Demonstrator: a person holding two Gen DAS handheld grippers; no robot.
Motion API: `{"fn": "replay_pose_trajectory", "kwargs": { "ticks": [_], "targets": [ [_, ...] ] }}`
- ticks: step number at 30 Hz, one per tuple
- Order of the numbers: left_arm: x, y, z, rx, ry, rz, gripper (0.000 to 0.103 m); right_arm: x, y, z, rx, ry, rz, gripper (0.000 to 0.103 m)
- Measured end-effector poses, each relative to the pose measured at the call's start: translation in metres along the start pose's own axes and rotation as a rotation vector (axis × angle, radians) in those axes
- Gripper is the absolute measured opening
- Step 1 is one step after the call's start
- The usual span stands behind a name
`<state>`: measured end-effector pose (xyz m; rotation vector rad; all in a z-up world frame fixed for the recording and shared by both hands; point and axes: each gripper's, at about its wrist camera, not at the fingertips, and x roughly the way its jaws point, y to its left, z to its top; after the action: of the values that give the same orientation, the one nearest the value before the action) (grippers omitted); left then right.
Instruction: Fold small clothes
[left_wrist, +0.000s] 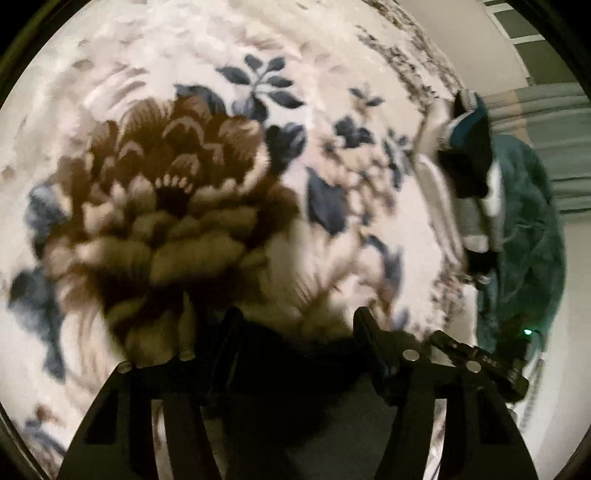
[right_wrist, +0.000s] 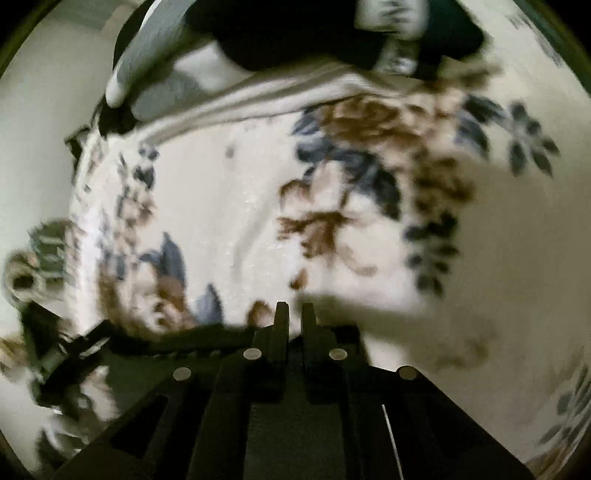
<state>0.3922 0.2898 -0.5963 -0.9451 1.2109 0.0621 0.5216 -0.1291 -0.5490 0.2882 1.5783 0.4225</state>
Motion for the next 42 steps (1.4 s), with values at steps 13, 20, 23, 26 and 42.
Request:
{"fn": "replay_pose_trajectory", "kwargs": {
  "ticks": [13, 20, 23, 26, 42],
  "targets": [
    [0.025, -0.029, -0.008, 0.130, -0.029, 0.282, 0.062, 0.029, 0.073, -0.049, -0.292, 0.127, -0.011, 0.046],
    [0.028, -0.015, 0.025, 0.079, -0.028, 0.258, 0.060, 0.049, 0.090, 0.003, -0.224, 0.040, -0.042, 0.046],
    [-0.005, -0.007, 0.017, 0.040, -0.054, 0.186, 0.060, 0.017, 0.077, 0.012, -0.147, -0.015, 0.004, 0.046],
    [-0.027, 0.019, -0.006, -0.055, -0.032, 0.098, 0.060, -0.014, 0.042, 0.010, -0.066, -0.042, 0.030, 0.053],
    [0.014, 0.036, 0.007, -0.108, -0.091, 0.019, 0.012, 0.010, -0.015, -0.002, 0.084, -0.084, 0.027, 0.008]
  ]
}}
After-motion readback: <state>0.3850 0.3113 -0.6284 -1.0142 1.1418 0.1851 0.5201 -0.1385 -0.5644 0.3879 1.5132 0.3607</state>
